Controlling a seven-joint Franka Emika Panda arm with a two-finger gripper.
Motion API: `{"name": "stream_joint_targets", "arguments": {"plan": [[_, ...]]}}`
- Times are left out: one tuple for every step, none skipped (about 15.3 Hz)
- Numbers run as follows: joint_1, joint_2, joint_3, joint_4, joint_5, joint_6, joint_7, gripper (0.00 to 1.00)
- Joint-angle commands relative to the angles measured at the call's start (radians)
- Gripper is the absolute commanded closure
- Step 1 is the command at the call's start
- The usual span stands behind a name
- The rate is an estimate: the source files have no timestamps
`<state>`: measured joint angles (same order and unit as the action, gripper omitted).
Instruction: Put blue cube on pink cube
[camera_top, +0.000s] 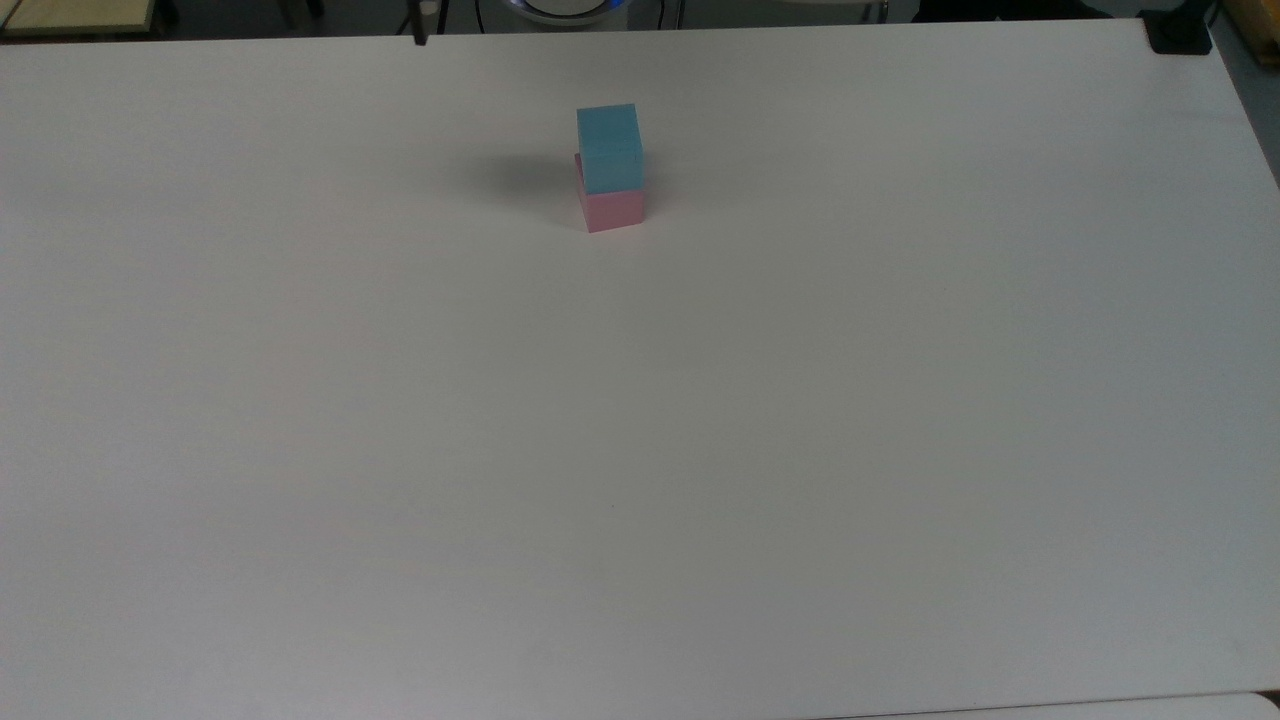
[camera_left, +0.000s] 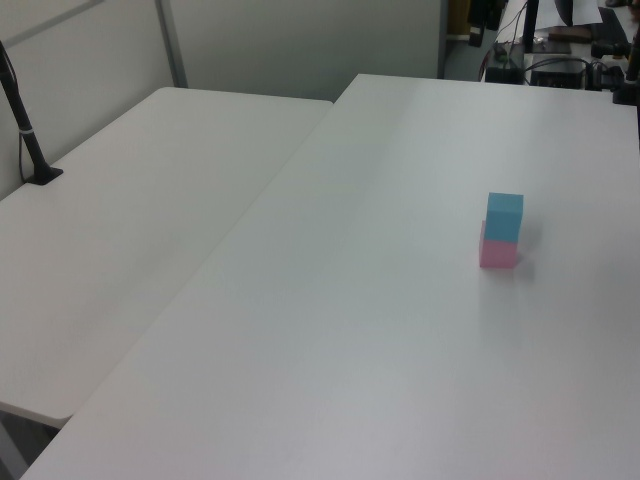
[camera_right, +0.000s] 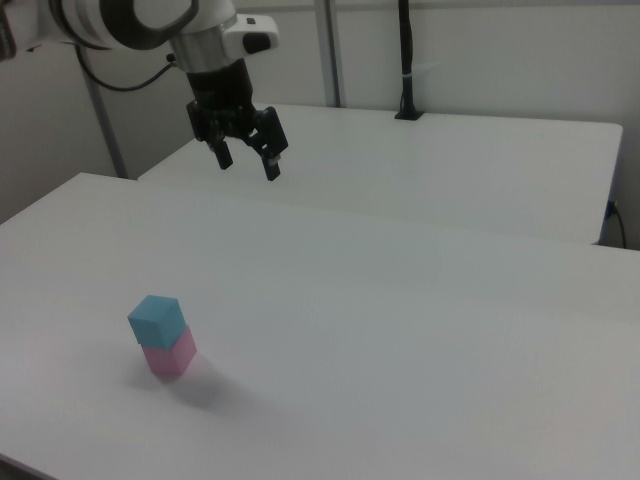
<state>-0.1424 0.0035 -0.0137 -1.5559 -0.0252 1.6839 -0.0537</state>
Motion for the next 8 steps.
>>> {"name": "stream_joint_targets", "arguments": {"plan": [[0.155, 0.023, -0.144, 0.057, -0.01, -0.023, 0.037, 0.0], [0.153, 0.024, -0.156, 0.056, -0.003, -0.02, 0.031, 0.0], [0.144, 0.024, -0.157, 0.053, -0.002, -0.007, 0.031, 0.0], [0.145, 0.023, -0.157, 0.047, -0.005, 0.014, 0.04, 0.0], [0.145, 0.023, -0.157, 0.043, -0.007, 0.04, 0.044, 0.0], [0.144, 0.026, -0.157, 0.042, -0.007, 0.052, 0.044, 0.0], [0.145, 0.033, -0.157, 0.04, -0.009, 0.054, 0.043, 0.0], [0.148, 0.039, -0.157, 0.04, -0.012, 0.054, 0.043, 0.0]]}}
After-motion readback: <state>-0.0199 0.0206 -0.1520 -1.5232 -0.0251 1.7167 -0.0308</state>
